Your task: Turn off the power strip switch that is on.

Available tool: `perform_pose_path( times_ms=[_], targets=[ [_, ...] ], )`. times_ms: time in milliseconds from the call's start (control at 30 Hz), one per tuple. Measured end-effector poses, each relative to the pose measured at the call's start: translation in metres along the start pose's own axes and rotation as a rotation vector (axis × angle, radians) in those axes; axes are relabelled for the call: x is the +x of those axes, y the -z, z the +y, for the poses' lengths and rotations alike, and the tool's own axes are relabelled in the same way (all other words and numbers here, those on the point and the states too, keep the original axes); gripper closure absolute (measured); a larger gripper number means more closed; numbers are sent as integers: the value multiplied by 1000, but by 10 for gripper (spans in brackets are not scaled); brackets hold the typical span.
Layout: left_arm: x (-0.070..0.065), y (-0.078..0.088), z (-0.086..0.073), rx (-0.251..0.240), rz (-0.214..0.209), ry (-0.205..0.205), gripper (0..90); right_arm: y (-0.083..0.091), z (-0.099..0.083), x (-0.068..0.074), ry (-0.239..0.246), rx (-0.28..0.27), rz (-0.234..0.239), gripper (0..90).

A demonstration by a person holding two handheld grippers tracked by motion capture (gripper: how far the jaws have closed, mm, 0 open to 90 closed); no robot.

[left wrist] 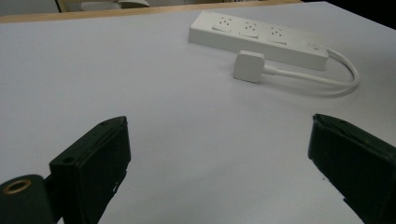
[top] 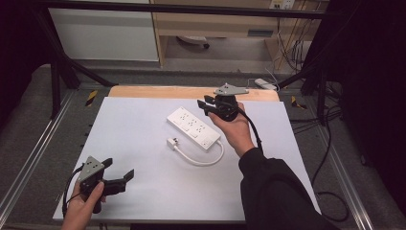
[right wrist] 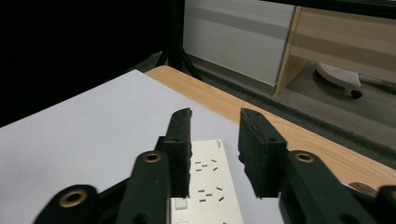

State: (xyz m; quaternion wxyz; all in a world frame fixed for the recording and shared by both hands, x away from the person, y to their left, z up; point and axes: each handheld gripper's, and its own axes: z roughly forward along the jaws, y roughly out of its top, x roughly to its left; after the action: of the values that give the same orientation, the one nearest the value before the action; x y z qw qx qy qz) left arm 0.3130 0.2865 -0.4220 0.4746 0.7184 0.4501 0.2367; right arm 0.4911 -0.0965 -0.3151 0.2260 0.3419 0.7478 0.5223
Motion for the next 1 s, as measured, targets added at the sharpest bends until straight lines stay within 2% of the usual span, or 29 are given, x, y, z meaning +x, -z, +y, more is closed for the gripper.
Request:
perform_pose_path(
  times_ms=[267,667,1000],
  targets=[
    [0,0,0,-1,0,-6,59,-18,-5,-5,-19,-4,3,825],
    [0,0,0,5,-5,-10,59,-46,-13,-6,-35,17,1,890],
    [1,-1,0,6,-6,-12,59,-61,-16,-8,-38,24,-3,900]
  ],
)
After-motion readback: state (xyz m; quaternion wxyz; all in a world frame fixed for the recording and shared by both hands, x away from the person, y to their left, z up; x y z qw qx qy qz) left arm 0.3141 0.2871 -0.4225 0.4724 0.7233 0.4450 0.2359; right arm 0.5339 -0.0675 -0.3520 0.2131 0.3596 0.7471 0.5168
